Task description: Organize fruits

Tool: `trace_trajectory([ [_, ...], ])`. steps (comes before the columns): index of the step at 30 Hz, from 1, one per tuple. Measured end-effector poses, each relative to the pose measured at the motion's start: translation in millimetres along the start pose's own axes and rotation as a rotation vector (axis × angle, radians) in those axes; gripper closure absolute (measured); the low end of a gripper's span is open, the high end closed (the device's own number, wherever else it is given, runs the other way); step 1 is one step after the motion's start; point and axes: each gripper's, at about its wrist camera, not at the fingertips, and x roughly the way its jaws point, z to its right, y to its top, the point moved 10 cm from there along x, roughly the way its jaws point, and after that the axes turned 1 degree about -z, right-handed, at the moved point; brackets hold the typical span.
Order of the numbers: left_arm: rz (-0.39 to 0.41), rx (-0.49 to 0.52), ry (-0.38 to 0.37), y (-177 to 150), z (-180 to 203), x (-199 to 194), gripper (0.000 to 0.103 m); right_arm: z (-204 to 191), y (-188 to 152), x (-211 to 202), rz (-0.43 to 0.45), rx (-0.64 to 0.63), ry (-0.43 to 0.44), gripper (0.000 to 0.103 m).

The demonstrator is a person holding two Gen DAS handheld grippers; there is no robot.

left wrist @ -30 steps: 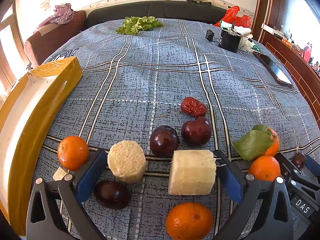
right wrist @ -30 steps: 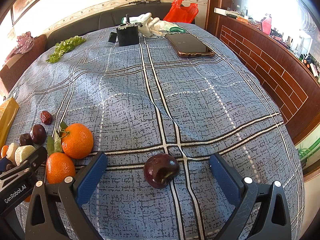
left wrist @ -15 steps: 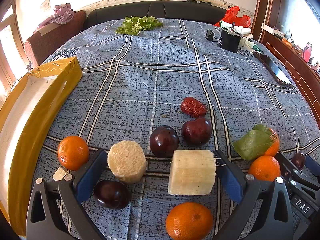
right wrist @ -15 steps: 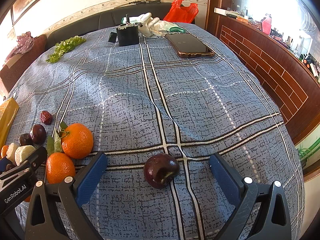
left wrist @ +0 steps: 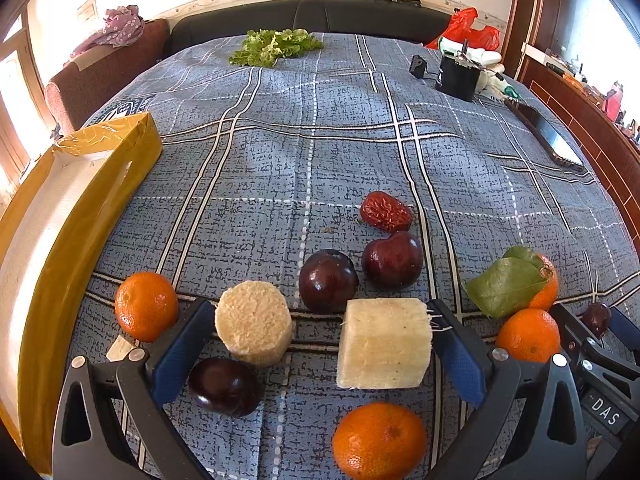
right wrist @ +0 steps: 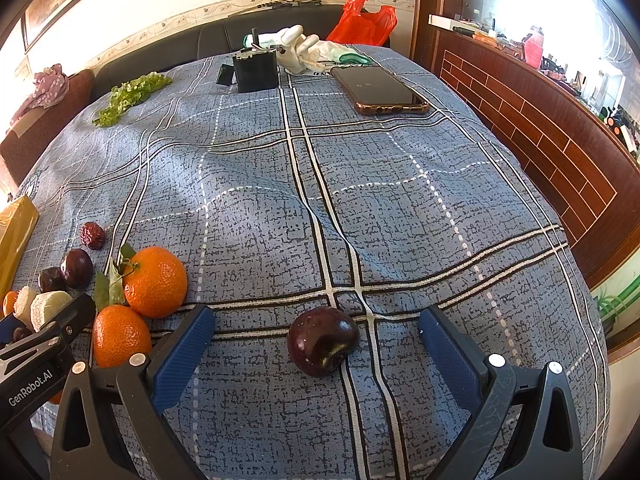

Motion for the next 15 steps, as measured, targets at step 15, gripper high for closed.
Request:
trace_trajectory([
  [15,-0.019,0.03,-0.183,-11,-1,-39,0.019,3,-8,-2,-0.066,0.001,-0.003,0.0],
])
